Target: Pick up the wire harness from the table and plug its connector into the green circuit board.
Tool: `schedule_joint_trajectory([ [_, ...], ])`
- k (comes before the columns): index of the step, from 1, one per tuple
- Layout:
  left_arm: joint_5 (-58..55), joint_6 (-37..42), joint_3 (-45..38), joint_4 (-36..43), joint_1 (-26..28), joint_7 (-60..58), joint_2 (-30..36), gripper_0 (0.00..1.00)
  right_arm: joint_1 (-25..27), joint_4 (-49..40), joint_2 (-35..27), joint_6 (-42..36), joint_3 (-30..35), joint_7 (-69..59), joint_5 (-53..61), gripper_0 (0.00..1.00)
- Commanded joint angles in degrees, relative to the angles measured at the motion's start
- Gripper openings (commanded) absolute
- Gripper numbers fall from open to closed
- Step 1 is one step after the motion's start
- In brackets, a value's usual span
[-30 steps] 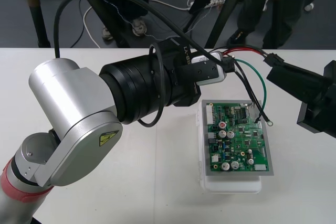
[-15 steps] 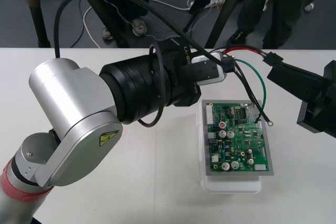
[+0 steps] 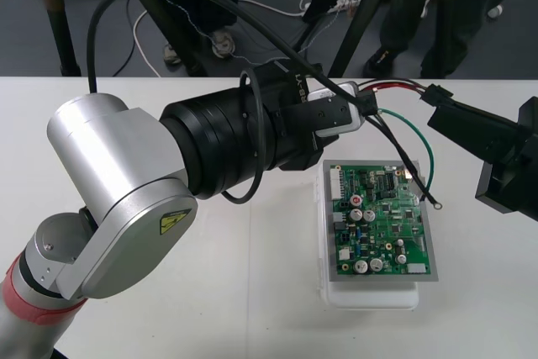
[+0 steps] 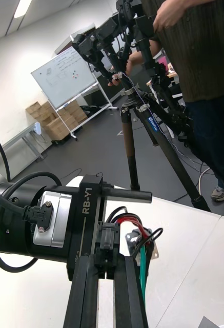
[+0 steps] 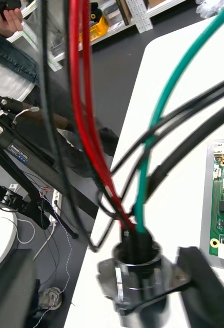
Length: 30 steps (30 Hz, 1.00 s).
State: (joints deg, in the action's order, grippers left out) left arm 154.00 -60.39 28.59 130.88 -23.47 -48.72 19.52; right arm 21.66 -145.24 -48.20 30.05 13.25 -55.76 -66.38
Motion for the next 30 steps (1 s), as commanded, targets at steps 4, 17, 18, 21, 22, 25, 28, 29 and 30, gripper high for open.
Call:
schedule_joint_trajectory([
  [4,-0.9,3.8,0.1,0.8,-0.5,1.6,-1.3,1.0,-0.4,-1.4,0.6,-0.6,-0.3,-1.5,-0.4,0.0],
  [17,-9.6,3.8,-2.0,0.8,-1.7,-0.2,4.1,1.0,-0.9,-1.4,0.6,-0.6,-0.1,-1.2,-0.5,0.0],
  [18,-11.1,3.8,-2.3,0.8,-1.9,-0.4,5.0,1.0,-0.9,-1.4,0.6,-0.5,0.2,-1.2,-0.7,0.0],
  [21,-14.9,3.8,-3.3,0.8,-2.7,-0.9,7.1,1.0,-1.0,-1.4,0.6,0.4,1.1,-1.1,-0.9,0.0],
  [22,-16.3,3.8,-3.6,0.8,-3.1,-1.2,8.2,1.0,-1.1,-1.4,0.6,1.2,1.6,-1.1,-0.9,0.0],
  [25,-20.3,3.8,-4.6,0.8,-4.0,-1.9,10.6,1.0,-1.2,-1.4,0.6,2.7,3.0,-0.9,-0.9,0.0],
  [28,-24.3,3.8,-5.7,0.7,-4.7,-2.7,12.5,1.0,-1.5,-1.4,0.6,4.5,4.2,-0.9,-0.9,0.0],
  [29,-25.9,3.8,-6.1,0.6,-4.9,-3.1,13.0,1.0,-1.6,-1.4,0.6,5.3,4.9,-0.9,-0.9,0.0],
  [30,-27.6,3.8,-6.6,0.5,-5.0,-3.6,13.5,1.0,-1.9,-1.2,0.6,6.3,5.4,-0.8,-0.9,0.0],
])
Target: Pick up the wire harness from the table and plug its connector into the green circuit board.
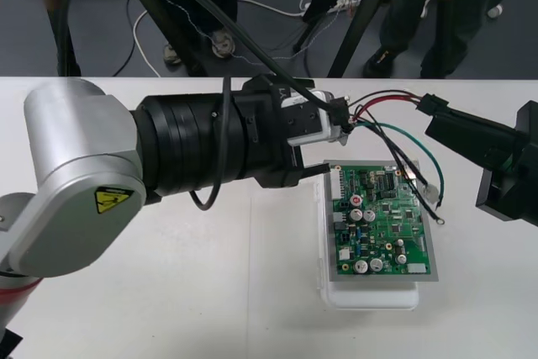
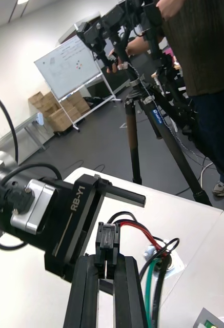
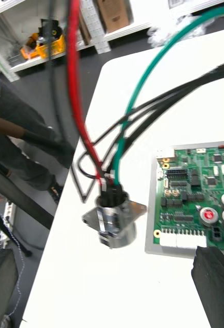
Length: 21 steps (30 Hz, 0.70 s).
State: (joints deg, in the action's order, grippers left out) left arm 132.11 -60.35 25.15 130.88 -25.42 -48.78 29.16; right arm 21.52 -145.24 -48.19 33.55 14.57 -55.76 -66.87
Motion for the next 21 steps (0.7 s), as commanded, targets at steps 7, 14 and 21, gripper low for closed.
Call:
schedule_joint_trajectory([
  [7,-17.1,3.7,-6.1,-1.6,-3.1,-5.1,6.6,1.0,-4.5,-0.2,0.6,7.7,5.6,-0.3,0.3,0.0],
  [14,-34.7,3.6,-8.4,-6.2,-3.1,-5.6,8.6,1.0,-10.1,1.3,1.3,12.8,5.2,0.6,0.3,0.0],
  [21,-50.1,-3.1,-12.9,-12.4,-3.3,-5.5,5.1,1.0,-15.7,2.6,3.2,17.2,3.5,1.4,0.3,0.0],
])
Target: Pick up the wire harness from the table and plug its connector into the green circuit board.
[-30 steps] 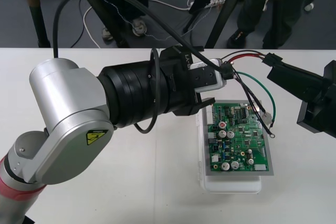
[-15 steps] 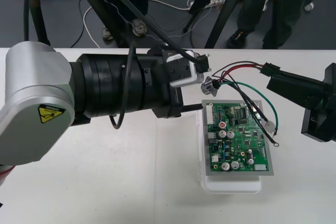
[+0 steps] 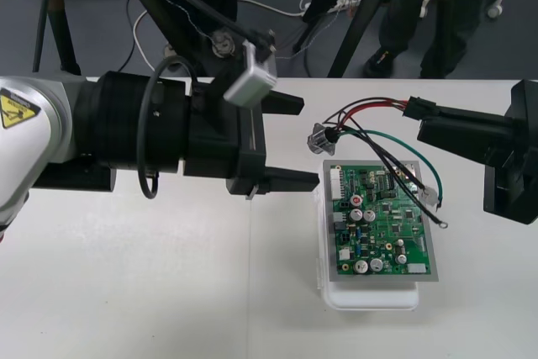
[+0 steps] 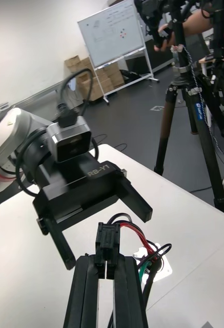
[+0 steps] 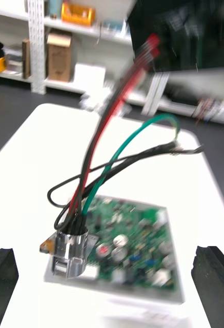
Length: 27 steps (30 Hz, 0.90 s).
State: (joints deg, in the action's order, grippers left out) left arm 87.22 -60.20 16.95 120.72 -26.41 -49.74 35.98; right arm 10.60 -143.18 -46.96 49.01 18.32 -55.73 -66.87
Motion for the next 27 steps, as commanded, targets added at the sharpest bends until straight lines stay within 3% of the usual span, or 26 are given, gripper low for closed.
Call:
schedule_joint_trajectory([
  [1,-5.8,-3.7,-5.2,-2.4,-2.3,-4.4,-2.1,1.0,-5.2,0.6,2.1,2.0,-0.3,1.4,0.3,0.0],
  [15,-16.0,-4.7,-7.0,-5.8,-4.7,-4.7,-12.3,1.0,-11.4,0.9,5.2,2.3,-7.8,2.9,0.2,0.0],
  [27,-24.4,-4.6,-6.8,-6.5,-8.6,-5.5,-11.7,1.0,-15.3,3.6,8.2,9.1,-10.1,4.2,0.2,0.0],
])
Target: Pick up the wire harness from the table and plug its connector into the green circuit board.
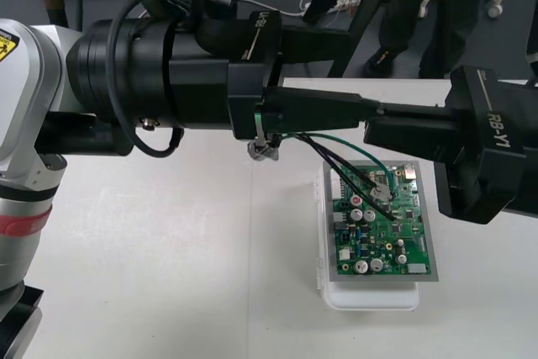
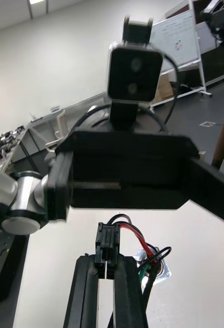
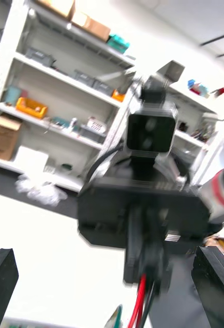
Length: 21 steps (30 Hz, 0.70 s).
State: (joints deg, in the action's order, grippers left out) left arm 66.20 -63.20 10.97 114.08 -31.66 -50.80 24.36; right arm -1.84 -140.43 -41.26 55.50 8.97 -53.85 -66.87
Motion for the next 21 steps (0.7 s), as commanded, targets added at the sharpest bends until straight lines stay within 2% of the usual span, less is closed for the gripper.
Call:
schedule_joint_trajectory([
  [1,-4.4,-1.6,-0.8,0.1,-3.3,-4.5,0.6,1.0,-3.0,1.3,2.6,3.2,-0.8,2.5,0.5,0.0],
  [10,-9.8,-1.7,2.0,0.1,-3.1,-3.2,7.0,1.0,-4.2,1.8,2.4,3.2,-3.0,3.9,3.0,0.0],
  [21,-9.4,-1.7,4.9,0.2,-2.2,-2.1,8.6,1.0,-4.9,2.1,3.2,5.5,-5.2,6.1,5.4,0.0],
])
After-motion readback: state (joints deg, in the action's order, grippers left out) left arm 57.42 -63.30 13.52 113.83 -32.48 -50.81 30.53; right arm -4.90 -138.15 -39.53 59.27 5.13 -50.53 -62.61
